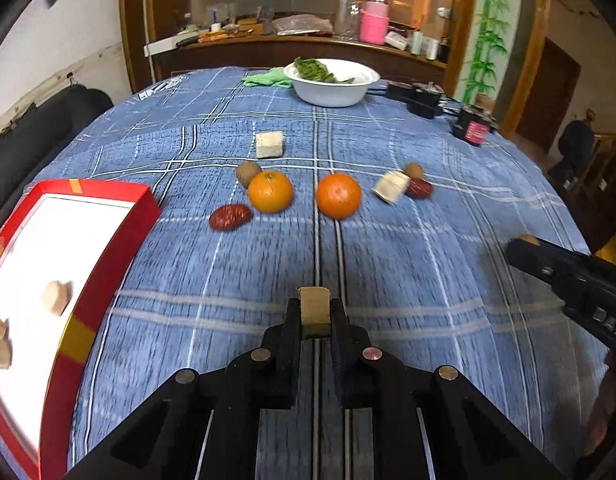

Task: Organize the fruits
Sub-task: 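Grasp a brown round fruit with the right tool while the left grasps a cube, then carry the brown fruit and pale cube over the red-rimmed tray with both tools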

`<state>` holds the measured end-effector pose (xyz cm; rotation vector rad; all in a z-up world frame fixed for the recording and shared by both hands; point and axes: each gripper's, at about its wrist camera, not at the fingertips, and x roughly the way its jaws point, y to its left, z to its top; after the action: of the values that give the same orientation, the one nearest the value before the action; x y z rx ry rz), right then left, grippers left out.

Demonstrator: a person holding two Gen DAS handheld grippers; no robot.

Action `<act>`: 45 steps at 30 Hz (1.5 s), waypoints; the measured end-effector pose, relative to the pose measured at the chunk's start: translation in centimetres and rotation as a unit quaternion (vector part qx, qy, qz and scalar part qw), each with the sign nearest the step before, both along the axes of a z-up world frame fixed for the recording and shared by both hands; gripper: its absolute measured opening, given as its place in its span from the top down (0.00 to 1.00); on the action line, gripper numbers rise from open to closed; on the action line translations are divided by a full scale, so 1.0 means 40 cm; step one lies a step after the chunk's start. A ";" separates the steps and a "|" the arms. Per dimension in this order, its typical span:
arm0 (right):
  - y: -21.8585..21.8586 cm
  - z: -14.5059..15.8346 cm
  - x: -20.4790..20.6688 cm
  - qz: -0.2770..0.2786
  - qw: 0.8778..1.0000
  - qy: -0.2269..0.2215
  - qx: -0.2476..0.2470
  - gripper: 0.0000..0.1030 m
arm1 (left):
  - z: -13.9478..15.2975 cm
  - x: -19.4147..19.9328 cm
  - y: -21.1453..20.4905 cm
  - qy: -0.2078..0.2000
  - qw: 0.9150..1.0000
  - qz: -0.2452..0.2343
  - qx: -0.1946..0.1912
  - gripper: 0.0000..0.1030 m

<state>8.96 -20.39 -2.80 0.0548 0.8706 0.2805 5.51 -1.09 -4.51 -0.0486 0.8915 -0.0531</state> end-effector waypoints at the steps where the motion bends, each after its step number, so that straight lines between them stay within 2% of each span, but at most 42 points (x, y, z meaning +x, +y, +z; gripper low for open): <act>1: 0.010 0.000 -0.013 0.003 1.000 0.002 -0.005 0.75 | 0.004 -0.017 0.003 -0.002 1.000 -0.002 -0.001 0.87; 9: 0.136 0.021 -0.104 0.069 0.995 0.006 -0.066 0.75 | 0.033 -0.125 0.073 -0.018 1.000 0.002 -0.013 0.88; 17: 0.311 0.037 -0.172 0.155 0.981 0.006 -0.118 0.75 | 0.057 -0.214 0.202 -0.039 0.998 0.043 -0.027 0.88; 24: 0.467 0.052 -0.217 0.224 0.961 -0.003 -0.160 0.75 | 0.071 -0.265 0.322 -0.054 0.993 0.095 -0.037 0.88; 32: 0.621 0.075 -0.232 0.279 0.941 -0.024 -0.192 0.75 | 0.091 -0.307 0.458 -0.074 0.984 0.155 -0.041 0.88; 45: 0.824 0.077 -0.227 0.339 0.898 -0.052 -0.274 0.75 | 0.083 -0.332 0.634 -0.083 0.970 0.220 -0.061 0.88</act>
<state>-0.12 12.57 0.28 -0.8000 0.8124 0.6726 -7.79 24.26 -1.18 -0.3520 0.6930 0.2994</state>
